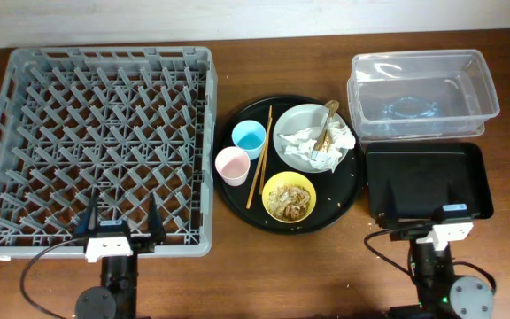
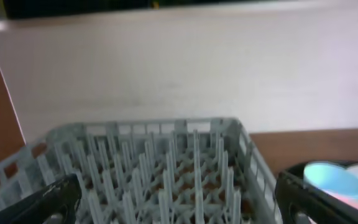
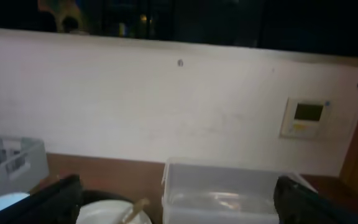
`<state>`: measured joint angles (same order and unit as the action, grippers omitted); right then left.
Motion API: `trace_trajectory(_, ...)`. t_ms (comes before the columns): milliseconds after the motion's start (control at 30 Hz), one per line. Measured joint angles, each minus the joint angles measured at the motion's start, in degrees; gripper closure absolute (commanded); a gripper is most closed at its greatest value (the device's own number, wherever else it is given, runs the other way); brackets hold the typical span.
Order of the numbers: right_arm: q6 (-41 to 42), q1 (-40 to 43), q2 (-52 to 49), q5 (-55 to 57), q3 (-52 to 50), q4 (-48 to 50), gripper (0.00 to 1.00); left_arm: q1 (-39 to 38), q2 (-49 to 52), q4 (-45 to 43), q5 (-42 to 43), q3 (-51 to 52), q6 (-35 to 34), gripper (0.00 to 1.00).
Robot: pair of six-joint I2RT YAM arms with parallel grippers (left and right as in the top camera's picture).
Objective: Sort waste into correct bins and load items into the dishwasher rack
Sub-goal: 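Grasp tissue and wrapper from the plate with right gripper, drop into clear bin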
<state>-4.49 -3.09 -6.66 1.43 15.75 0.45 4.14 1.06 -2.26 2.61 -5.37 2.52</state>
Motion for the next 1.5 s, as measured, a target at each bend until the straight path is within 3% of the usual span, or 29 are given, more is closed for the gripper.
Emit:
trace_trajectory(67, 0.02, 0.02, -5.20, -0.26, 4.83, -1.22, 0.01, 0.00, 1.25, 3.45, 0.00, -4.59, 0.04, 0.01)
trace_trajectory(167, 0.00, 0.04, -22.73, -4.20, 17.62, -3.78, 0.02, -0.04, 10.01, 9.07, -0.85, -14.53, 1.20, 0.01)
trace_trajectory(300, 0.00, -0.39, -44.11, -8.28, 35.45, -15.43, 0.02, -0.04, 37.86, 12.13, -3.23, -33.99, 5.38, 0.01)
trace_trajectory(367, -0.02, -3.48, -60.24, -8.72, 51.60, -27.63, 0.02, -0.04, 52.24, 15.93, -2.23, -45.72, 6.29, 0.01)
trace_trajectory(500, 0.02, -7.08, -77.26, -9.14, 67.91, -41.81, 0.02, -0.11, 68.32, 23.34, 0.63, -59.56, 6.73, 0.01)
trace_trajectory(667, 0.61, -7.08, -84.35, -17.59, 68.74, -42.88, 0.01, -0.11, 73.42, 26.56, 1.16, -60.13, 6.73, 0.01)
trace_trajectory(733, 5.11, -7.08, -88.91, -16.94, 68.94, -44.78, 0.08, -0.11, 74.47, 29.57, 1.31, -60.13, 6.73, 0.01)
trace_trajectory(833, 15.89, -8.68, -98.25, -8.85, 69.33, -48.02, 0.10, -0.11, 74.66, 33.09, 1.51, -60.24, 6.75, 0.01)
trace_trajectory(1000, 17.57, -14.58, -104.94, 4.04, 69.33, -45.51, 0.16, -0.11, 74.71, 33.11, 1.51, -60.24, 6.73, 0.01)
trace_trajectory(1133, 16.02, -14.80, -110.18, 7.54, 69.33, -42.40, 0.18, -0.11, 74.71, 33.14, 1.51, -60.24, 6.73, 0.01)
trace_trajectory(1200, 15.63, -14.80, -111.10, 8.04, 69.33, -42.14, 0.34, -0.11, 74.71, 33.14, 1.51, -60.24, 6.73, 0.01)
trace_trajectory(1267, 13.79, -14.80, -112.06, 8.31, 69.33, -42.14, 0.42, -0.11, 74.71, 33.14, 1.51, -60.24, 6.73, 0.01)
trace_trajectory(1400, 11.93, -14.80, -113.11, 8.59, 68.76, -42.18, 0.96, -0.11, 74.71, 33.14, 1.51, -60.24, 6.73, 0.01)
trace_trajectory(1500, 11.72, -14.80, -113.11, 8.68, 68.72, -42.14, 0.96, -0.11, 74.71, 33.14, 1.51, -60.24, 6.75, 0.01)
